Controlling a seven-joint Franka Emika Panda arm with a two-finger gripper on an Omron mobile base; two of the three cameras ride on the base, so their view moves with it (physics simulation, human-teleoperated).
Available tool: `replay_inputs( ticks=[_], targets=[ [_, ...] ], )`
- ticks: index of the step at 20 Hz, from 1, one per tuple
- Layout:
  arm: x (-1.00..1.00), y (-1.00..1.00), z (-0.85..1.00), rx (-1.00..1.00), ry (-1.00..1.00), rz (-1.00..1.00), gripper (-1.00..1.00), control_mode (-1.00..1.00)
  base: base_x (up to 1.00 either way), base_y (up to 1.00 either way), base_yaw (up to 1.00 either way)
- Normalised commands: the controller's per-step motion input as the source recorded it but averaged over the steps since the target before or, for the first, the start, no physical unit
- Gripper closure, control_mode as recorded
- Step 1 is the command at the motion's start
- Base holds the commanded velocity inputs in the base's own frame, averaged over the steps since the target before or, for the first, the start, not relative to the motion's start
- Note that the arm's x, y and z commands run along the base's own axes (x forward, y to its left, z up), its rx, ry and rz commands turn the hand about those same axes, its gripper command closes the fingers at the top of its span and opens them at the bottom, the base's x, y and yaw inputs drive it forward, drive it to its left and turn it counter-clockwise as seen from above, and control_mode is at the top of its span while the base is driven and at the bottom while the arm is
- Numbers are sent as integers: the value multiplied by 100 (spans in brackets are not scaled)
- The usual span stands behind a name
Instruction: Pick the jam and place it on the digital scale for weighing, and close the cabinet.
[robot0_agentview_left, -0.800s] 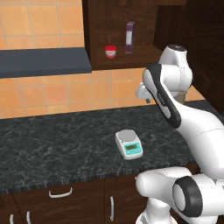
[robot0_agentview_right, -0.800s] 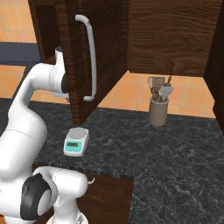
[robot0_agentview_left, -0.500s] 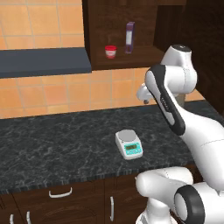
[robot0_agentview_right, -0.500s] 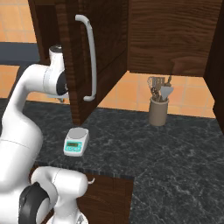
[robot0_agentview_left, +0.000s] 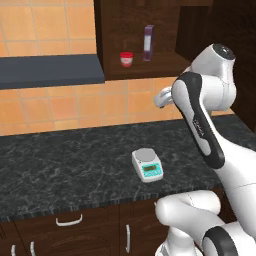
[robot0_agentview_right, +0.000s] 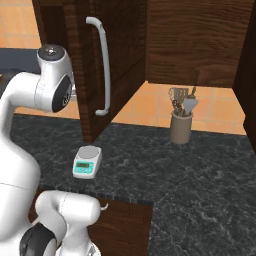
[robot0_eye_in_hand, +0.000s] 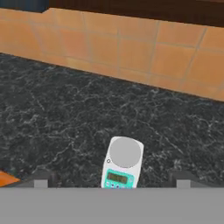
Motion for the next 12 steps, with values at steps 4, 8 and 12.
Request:
replay_inputs(
  ticks=[4, 8, 12],
  targets=[
    [28, 21, 85, 0, -14, 18, -100, -100, 0, 0, 0],
    [56, 13, 62, 0, -12, 9, -100, -100, 0, 0, 0],
    [71, 21, 35, 0, -20, 8, -100, -100, 0, 0, 0]
  ],
)
